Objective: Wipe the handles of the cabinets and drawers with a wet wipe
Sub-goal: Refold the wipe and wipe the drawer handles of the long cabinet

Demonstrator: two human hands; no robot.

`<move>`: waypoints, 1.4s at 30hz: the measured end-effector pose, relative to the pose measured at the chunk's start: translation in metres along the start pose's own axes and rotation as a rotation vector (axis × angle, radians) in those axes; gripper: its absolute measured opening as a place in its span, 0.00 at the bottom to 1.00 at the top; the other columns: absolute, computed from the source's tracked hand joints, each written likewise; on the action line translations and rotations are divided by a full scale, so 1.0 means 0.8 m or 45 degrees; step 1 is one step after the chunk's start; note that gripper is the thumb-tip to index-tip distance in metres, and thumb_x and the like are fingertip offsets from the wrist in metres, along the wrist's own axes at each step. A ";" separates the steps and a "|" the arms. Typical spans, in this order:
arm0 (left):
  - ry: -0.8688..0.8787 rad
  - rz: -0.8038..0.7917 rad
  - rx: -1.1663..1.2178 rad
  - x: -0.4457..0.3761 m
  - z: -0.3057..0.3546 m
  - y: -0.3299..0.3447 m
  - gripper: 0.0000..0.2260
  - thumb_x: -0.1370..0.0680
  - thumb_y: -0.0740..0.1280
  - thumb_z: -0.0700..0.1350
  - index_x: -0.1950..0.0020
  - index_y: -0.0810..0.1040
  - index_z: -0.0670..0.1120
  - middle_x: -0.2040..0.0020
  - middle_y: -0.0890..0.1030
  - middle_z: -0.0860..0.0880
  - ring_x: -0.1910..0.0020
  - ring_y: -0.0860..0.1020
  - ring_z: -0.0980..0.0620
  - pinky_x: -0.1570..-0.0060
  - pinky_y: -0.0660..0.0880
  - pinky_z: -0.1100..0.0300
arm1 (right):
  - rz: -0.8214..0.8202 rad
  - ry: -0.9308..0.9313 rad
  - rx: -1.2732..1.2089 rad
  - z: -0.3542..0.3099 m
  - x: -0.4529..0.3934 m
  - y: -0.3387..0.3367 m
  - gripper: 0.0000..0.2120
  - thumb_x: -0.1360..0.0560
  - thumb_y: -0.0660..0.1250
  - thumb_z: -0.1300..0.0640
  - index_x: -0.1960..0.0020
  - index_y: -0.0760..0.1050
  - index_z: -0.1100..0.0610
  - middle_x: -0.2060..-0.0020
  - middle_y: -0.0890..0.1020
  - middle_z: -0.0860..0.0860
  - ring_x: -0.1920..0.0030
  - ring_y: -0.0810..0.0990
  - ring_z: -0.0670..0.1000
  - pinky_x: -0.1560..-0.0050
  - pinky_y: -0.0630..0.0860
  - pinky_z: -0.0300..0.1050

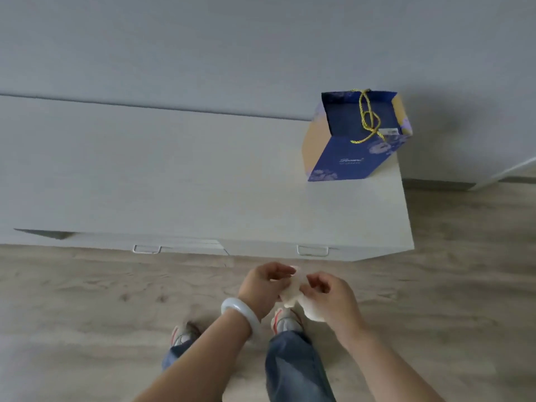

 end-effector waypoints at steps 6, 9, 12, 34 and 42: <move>0.139 -0.105 -0.477 -0.076 -0.024 -0.056 0.07 0.20 0.64 0.44 0.45 0.80 0.50 0.50 0.82 0.51 0.52 0.79 0.54 0.49 0.75 0.61 | 0.511 0.220 -0.245 0.065 -0.042 0.039 0.09 0.28 0.70 0.61 0.64 0.79 0.50 0.66 0.83 0.47 0.61 0.81 0.50 0.62 0.75 0.43; 0.279 -0.105 -0.734 -0.119 -0.022 -0.060 0.11 0.19 0.62 0.48 0.39 0.78 0.50 0.40 0.78 0.52 0.43 0.77 0.54 0.44 0.70 0.63 | 0.683 0.288 -0.246 0.097 -0.066 0.055 0.10 0.27 0.69 0.60 0.65 0.76 0.49 0.66 0.82 0.48 0.60 0.81 0.53 0.58 0.77 0.50; 0.584 -0.114 -1.064 -0.171 -0.017 -0.036 0.17 0.19 0.61 0.50 0.31 0.73 0.50 0.28 0.68 0.53 0.30 0.66 0.52 0.32 0.62 0.61 | 0.775 0.288 -0.317 0.125 -0.096 0.063 0.10 0.26 0.69 0.61 0.64 0.76 0.49 0.66 0.82 0.47 0.62 0.80 0.52 0.59 0.75 0.48; 1.395 -0.355 -2.150 -0.319 -0.038 0.041 0.24 0.17 0.46 0.55 0.21 0.50 0.52 0.20 0.49 0.51 0.21 0.46 0.49 0.25 0.52 0.45 | 1.108 0.072 -0.712 0.234 -0.250 0.038 0.09 0.21 0.65 0.55 0.58 0.79 0.46 0.59 0.78 0.47 0.58 0.79 0.45 0.57 0.70 0.27; 1.406 -0.330 -2.159 -0.318 -0.038 0.042 0.25 0.17 0.47 0.56 0.21 0.50 0.52 0.20 0.49 0.51 0.21 0.45 0.49 0.25 0.51 0.45 | 1.058 0.081 -1.051 0.240 -0.260 0.059 0.12 0.28 0.71 0.67 0.57 0.82 0.50 0.58 0.84 0.54 0.59 0.81 0.50 0.58 0.76 0.41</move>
Point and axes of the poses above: each hand's wrist, its own x-axis away from the middle knuckle, its own y-axis out of the palm, z = x × y, the point moved 4 cm from there along -x, towards the middle knuckle
